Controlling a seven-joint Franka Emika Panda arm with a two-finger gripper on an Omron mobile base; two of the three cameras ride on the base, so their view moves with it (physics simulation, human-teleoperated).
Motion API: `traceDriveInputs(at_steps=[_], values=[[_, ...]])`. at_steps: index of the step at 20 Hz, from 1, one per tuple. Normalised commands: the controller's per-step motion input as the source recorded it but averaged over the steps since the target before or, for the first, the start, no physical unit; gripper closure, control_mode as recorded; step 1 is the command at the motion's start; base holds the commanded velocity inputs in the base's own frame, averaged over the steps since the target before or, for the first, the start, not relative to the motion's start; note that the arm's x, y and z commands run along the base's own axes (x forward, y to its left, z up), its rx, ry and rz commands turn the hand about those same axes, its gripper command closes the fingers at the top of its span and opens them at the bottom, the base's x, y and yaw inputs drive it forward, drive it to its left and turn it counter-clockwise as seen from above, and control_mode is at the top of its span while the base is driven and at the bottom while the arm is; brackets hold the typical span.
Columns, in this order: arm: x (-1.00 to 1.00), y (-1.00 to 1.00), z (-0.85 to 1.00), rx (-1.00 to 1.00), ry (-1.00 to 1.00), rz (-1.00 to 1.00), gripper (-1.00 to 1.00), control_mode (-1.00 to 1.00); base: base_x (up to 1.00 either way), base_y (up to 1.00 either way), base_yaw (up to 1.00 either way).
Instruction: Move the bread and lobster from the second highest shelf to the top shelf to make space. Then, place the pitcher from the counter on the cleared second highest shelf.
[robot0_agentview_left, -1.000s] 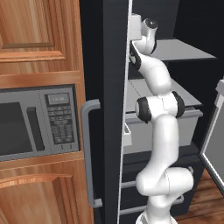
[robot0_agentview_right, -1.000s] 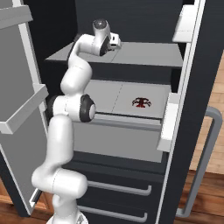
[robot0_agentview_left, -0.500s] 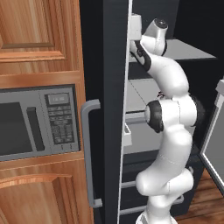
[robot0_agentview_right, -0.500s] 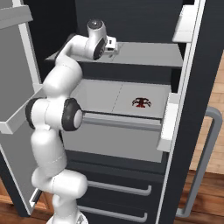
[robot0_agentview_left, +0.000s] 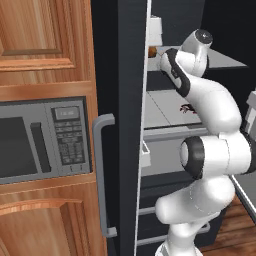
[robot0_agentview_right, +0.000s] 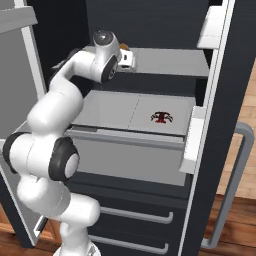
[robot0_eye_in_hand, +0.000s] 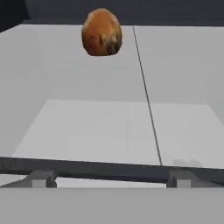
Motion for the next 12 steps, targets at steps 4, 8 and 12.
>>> traceDriveInputs(at_steps=[4,8,12], values=[[-1.00,-0.62,-0.32,0.00,0.03,-0.06,-1.00,-1.00,0.00,0.00,0.00],[-0.77,-0.53,-0.62,0.00,0.10,-0.09,-1.00,-1.00,0.00,0.00,0.00],[-0.42,-0.44,-0.75,-0.04,0.14,-0.07,-1.00,-1.00,0.00,0.00,0.00]])
